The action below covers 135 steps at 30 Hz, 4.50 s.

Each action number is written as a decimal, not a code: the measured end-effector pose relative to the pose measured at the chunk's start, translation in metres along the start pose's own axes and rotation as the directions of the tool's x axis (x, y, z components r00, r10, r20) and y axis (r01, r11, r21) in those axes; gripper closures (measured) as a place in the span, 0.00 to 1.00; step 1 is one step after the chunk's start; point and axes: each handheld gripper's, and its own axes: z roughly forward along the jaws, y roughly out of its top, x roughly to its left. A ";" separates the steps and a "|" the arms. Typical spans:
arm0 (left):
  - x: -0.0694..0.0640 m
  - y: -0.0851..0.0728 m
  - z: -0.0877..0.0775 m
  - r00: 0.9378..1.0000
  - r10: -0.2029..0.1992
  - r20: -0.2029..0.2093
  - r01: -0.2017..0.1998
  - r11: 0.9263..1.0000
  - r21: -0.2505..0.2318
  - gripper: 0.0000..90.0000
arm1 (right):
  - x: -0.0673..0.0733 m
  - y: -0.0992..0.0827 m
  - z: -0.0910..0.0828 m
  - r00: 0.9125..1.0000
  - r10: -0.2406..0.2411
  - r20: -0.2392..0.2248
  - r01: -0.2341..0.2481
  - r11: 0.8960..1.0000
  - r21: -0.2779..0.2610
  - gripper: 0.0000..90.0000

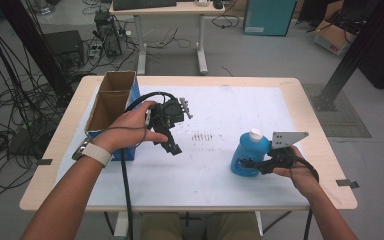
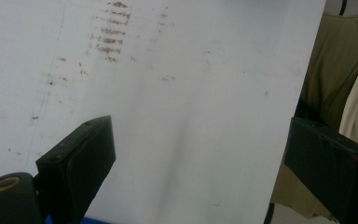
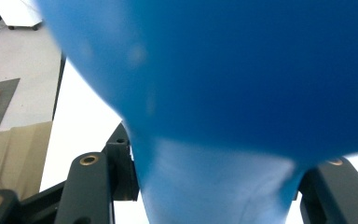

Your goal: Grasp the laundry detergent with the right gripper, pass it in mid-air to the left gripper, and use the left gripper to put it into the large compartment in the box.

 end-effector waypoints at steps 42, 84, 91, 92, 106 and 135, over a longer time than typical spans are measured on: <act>-0.051 0.032 -0.089 0.998 0.056 -0.017 -0.057 0.995 -0.081 0.05 | 0.028 0.082 -0.014 0.978 -0.033 -0.206 0.033 0.999 -0.004 0.47; -0.059 0.061 -0.094 0.989 0.150 0.007 -0.150 0.987 -0.056 0.05 | 0.042 0.142 0.059 0.938 -0.133 -0.320 0.164 0.984 0.073 0.47; -0.058 0.064 -0.091 0.987 0.163 0.005 -0.162 0.986 -0.041 0.05 | 0.044 0.144 0.066 0.936 -0.140 -0.323 0.175 0.981 0.081 0.47; -0.059 0.065 -0.089 0.989 0.151 0.005 -0.151 0.987 -0.051 0.05 | 0.045 0.144 0.067 0.935 -0.144 -0.325 0.180 0.980 0.084 0.47; -0.057 0.070 -0.081 0.986 0.167 0.008 -0.166 0.985 -0.035 0.05 | 0.046 0.144 0.073 0.932 -0.147 -0.330 0.186 0.978 0.090 0.47; -0.055 0.070 -0.079 0.987 0.158 0.010 -0.158 0.987 -0.039 0.06 | 0.046 0.139 0.074 0.934 -0.142 -0.329 0.185 0.977 0.102 0.47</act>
